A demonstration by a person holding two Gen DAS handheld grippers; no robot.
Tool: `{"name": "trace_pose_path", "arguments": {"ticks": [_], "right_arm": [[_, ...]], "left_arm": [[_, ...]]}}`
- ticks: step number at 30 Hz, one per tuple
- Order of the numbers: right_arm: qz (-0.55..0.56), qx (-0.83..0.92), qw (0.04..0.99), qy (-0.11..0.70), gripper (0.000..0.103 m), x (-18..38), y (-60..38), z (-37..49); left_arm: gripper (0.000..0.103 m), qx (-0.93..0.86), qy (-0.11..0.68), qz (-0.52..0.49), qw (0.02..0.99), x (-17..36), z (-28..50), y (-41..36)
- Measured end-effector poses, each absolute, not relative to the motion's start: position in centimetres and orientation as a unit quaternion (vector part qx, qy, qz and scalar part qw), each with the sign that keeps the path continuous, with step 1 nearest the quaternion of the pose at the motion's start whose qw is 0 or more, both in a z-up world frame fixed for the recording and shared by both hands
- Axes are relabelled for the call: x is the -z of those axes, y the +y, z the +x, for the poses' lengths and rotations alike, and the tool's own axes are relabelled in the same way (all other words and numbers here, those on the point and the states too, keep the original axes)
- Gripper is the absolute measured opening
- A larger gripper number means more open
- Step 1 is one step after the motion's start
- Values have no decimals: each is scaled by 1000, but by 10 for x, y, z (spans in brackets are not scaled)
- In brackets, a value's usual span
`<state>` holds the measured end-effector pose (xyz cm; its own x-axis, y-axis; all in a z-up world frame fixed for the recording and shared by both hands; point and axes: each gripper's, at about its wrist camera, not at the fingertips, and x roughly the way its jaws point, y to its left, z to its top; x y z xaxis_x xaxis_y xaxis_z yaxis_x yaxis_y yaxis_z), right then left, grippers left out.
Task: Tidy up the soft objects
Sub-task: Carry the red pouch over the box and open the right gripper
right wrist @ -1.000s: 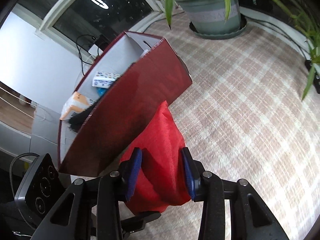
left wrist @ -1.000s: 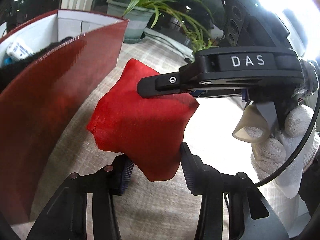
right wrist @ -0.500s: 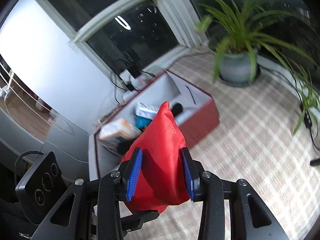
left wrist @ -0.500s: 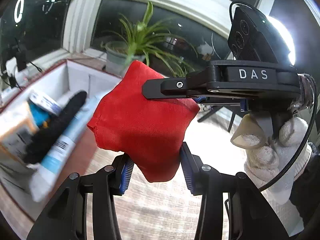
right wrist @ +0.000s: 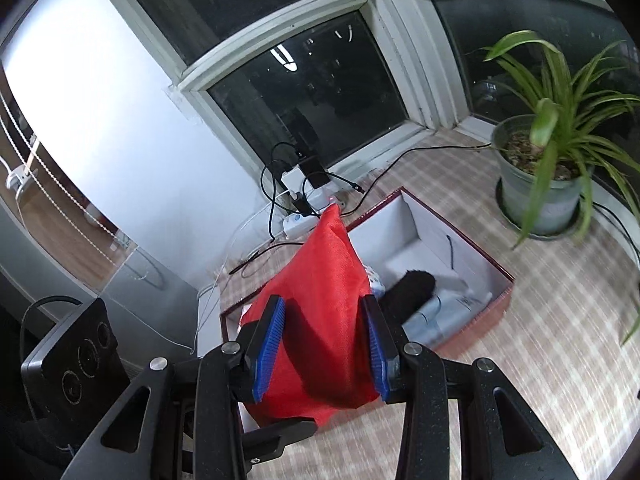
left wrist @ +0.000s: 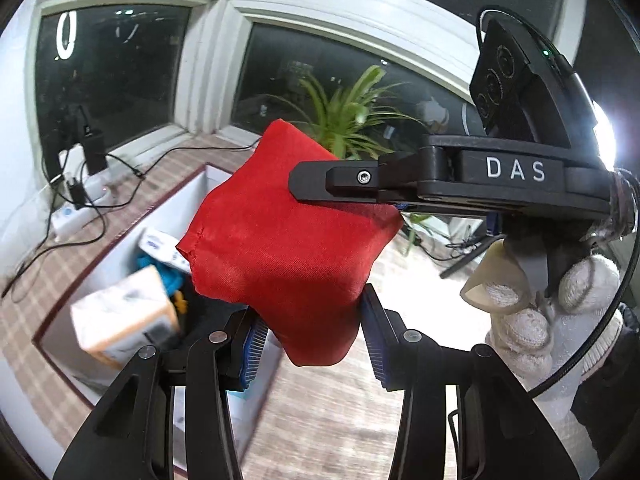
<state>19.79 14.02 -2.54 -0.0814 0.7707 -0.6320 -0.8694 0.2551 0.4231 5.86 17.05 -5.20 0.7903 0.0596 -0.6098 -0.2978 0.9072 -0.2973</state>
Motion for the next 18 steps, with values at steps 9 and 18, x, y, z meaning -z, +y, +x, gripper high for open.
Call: {"name": "trace_pose_path", "arguments": {"ticks": [9,18], "right_arm": [[-67,-589,684,425,35,43,169,212],[-65,-556,713,422,39,47,169,228]], "left_arm": [[42,-116,336,-214,910,61,74,197],[42,-172,344,-203,900,67,88,213]]}}
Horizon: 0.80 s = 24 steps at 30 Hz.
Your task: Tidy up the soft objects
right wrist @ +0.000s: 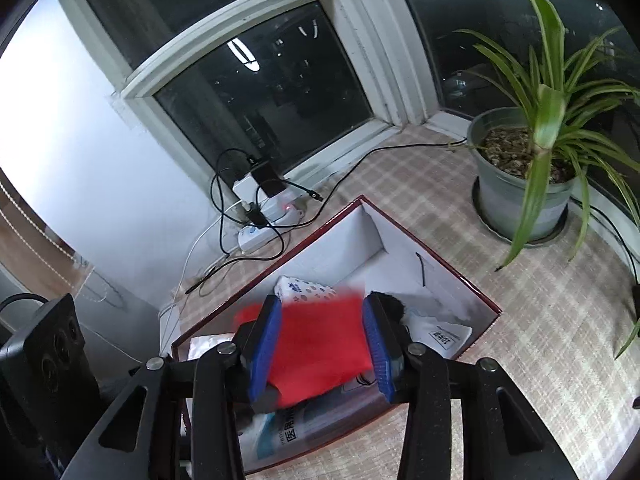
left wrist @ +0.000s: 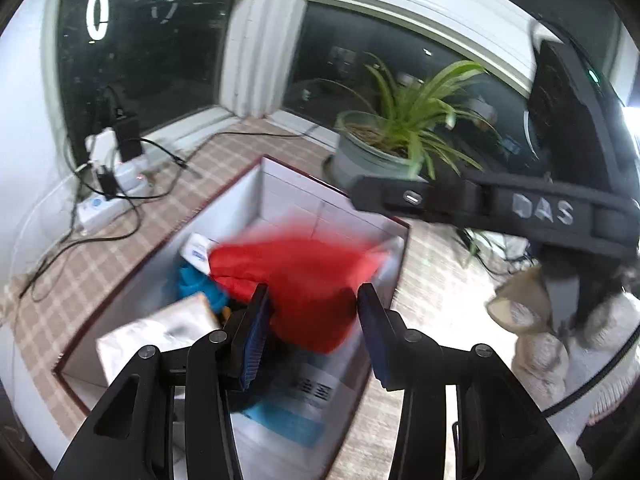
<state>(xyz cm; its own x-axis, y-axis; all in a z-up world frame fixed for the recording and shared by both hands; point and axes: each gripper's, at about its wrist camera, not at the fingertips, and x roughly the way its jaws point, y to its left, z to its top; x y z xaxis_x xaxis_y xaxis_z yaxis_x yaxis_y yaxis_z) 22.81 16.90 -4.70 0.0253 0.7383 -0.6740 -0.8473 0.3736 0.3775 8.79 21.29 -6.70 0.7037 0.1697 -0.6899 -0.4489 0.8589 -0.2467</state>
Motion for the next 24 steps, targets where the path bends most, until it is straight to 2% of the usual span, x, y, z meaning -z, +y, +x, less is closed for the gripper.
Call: {"name": "trace_pose_path", "arguments": {"ticks": [12,19,24], "right_arm": [[-73,-547,724,413,39,44,141,217],[-90,-544,737,390,45,33,117,189],[-90,-536,754,369,54,24,92,164]], "left_arm": [[42,-188,323,-210,904,55,70,216],[44,-183,315,-192,911,44,51,198],[56,-185,309,-183,915,36,32,185]]}}
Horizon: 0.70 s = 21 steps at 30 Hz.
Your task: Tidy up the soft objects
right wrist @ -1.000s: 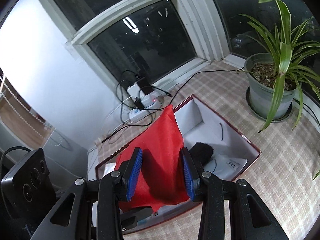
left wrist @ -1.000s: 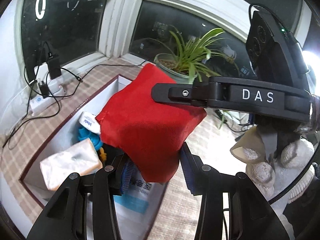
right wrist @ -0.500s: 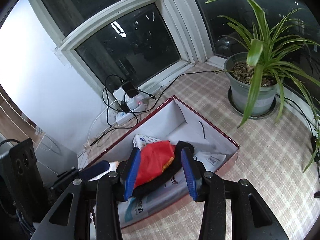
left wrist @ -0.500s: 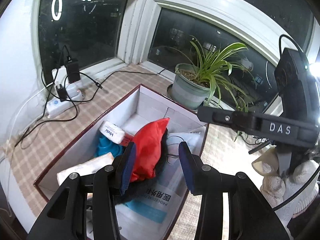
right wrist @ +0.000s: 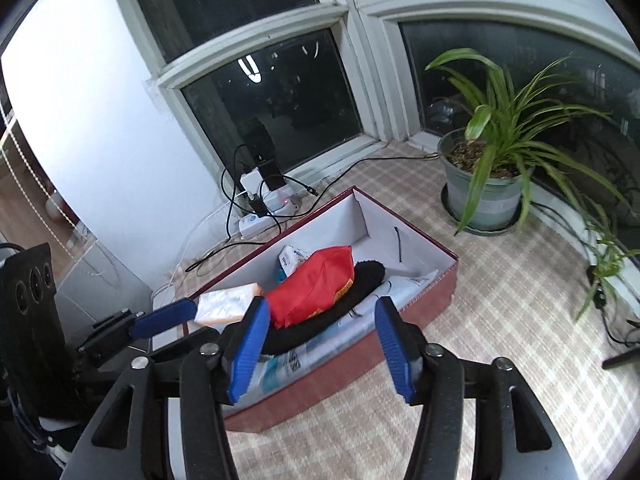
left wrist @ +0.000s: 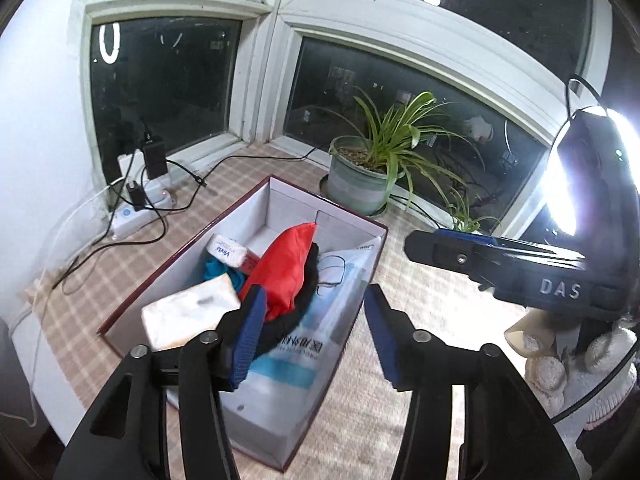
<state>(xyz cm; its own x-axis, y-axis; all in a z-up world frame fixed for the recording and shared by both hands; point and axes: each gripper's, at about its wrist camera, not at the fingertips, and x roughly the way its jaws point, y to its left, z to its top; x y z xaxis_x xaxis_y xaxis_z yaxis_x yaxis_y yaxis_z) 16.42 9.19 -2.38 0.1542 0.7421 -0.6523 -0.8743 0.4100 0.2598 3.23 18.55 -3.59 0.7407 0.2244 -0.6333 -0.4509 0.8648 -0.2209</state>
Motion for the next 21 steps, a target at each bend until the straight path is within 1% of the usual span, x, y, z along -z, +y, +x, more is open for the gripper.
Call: {"name": "trace_pose_path", "arguments": {"ticks": [5,7,10,12,13,21], "right_arm": [[-103,-512,782,339,64,17,61,133],[-103,-502,792,332,70,16,49,123],[-106,-487,802,329,72,19,32,110],[-108,-473,811,328,72,21,20,102],[-109,-469,814,326,72,21,16,99],[-108,-443,837,302,73,16,-22,65]], "left_arm": [[70,-191,305,-180,916,27,11,174],[71,-193,303,-179,916,24,2,169],[72,-196,303,-173,916,20,-9,161],[77,-199,303,-168,916,18,-16,157],[78,-201,303,-166,916,17,-19,155],[78,-216,316,-151,912,13,-45,137]]}}
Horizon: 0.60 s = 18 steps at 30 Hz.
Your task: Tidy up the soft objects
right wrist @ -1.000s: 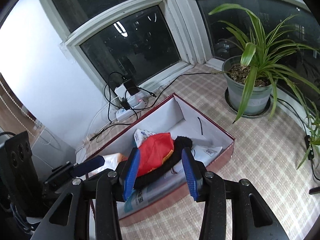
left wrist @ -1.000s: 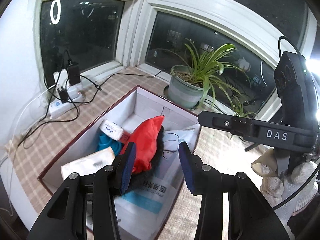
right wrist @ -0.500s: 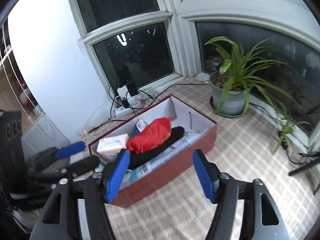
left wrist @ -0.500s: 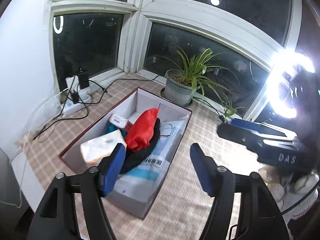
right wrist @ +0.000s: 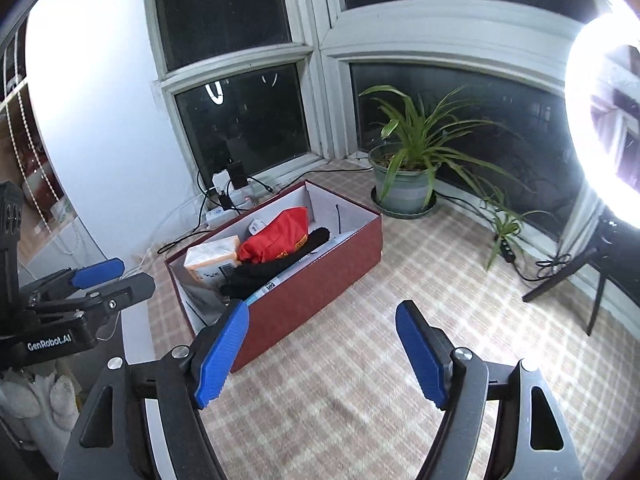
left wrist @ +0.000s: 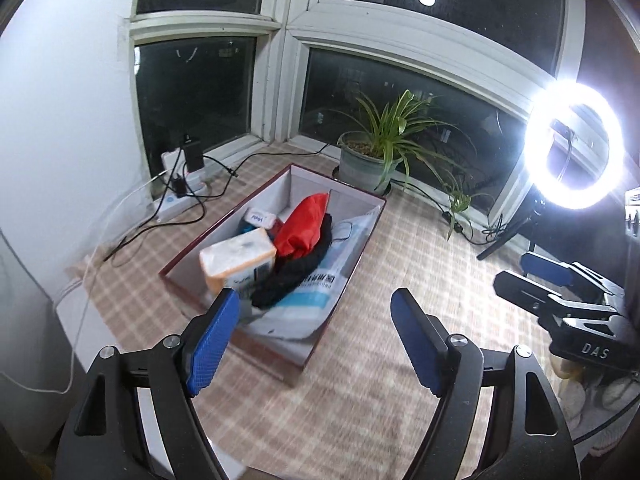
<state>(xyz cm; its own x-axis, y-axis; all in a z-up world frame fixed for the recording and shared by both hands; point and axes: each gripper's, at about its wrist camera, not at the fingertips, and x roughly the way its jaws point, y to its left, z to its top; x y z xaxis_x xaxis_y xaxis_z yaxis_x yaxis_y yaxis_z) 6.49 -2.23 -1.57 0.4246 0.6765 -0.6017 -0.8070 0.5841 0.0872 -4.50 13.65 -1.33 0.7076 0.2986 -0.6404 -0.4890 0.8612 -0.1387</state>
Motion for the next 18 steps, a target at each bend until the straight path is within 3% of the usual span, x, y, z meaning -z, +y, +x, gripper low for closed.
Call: {"name": "trace_pose_path", "arguments": {"ticks": [18], "right_arm": [[-110,-419,860,270,75,8,-74,6]], "left_arm": [[78,-225,286,-160,918,-8,-100,102]]}}
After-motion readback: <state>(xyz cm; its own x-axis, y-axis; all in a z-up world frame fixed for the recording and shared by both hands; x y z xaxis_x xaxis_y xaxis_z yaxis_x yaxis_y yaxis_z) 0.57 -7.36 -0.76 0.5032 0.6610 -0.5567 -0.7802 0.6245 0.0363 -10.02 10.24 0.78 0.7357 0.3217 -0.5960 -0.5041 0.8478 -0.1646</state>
